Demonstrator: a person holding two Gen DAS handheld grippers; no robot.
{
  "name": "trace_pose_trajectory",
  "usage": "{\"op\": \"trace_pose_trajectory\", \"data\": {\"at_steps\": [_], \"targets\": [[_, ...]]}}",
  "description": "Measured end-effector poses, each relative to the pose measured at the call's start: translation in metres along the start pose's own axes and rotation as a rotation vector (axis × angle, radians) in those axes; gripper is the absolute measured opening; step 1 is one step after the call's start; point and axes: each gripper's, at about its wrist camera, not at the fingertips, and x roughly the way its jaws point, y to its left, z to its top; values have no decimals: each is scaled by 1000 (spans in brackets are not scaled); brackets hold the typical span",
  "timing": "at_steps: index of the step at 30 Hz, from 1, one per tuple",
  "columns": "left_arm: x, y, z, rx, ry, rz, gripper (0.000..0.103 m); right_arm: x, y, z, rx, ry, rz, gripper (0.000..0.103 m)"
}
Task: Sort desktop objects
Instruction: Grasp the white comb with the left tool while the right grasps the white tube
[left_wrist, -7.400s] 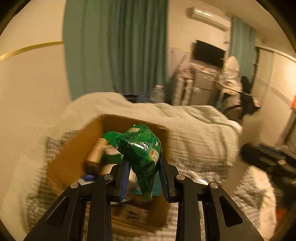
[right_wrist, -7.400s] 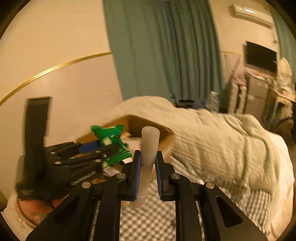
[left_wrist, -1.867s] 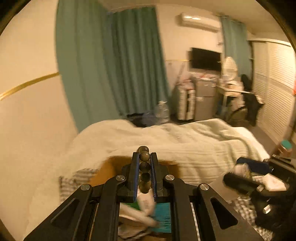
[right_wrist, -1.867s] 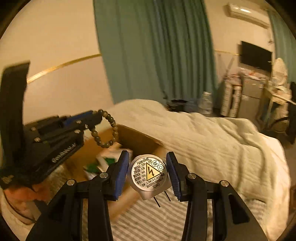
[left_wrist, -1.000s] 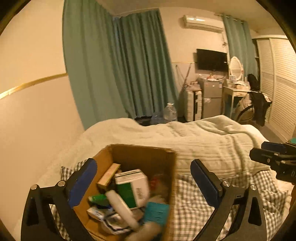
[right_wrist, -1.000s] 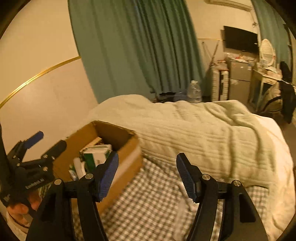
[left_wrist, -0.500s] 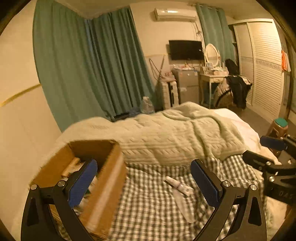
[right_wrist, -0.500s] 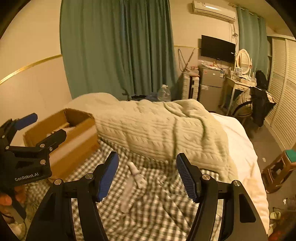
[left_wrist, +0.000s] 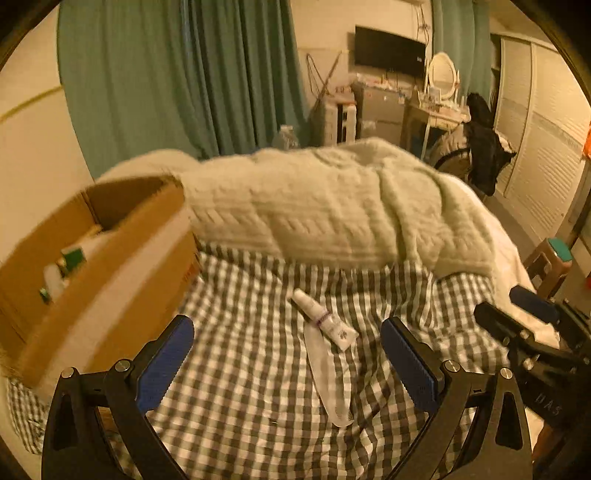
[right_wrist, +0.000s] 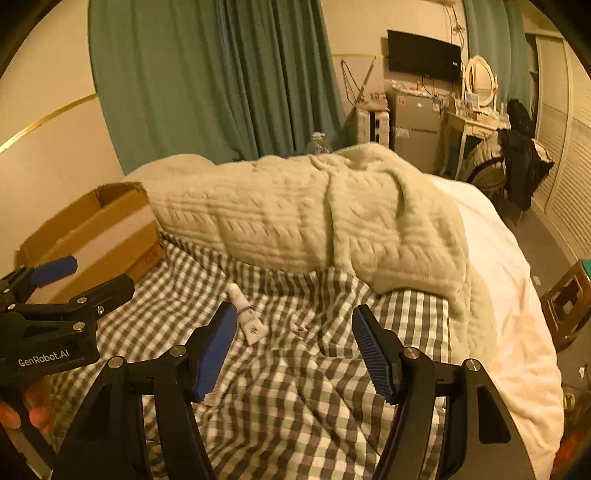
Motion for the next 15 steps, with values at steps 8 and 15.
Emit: {"op": "trace_pose_trajectory", "data": {"at_steps": [8, 15], "targets": [[72, -24, -41, 56, 139, -57, 103, 43, -24, -14, 45, 67, 14, 64], [121, -41, -68, 152, 253, -37, 82, 69, -22, -17, 58, 106, 28, 64]]}}
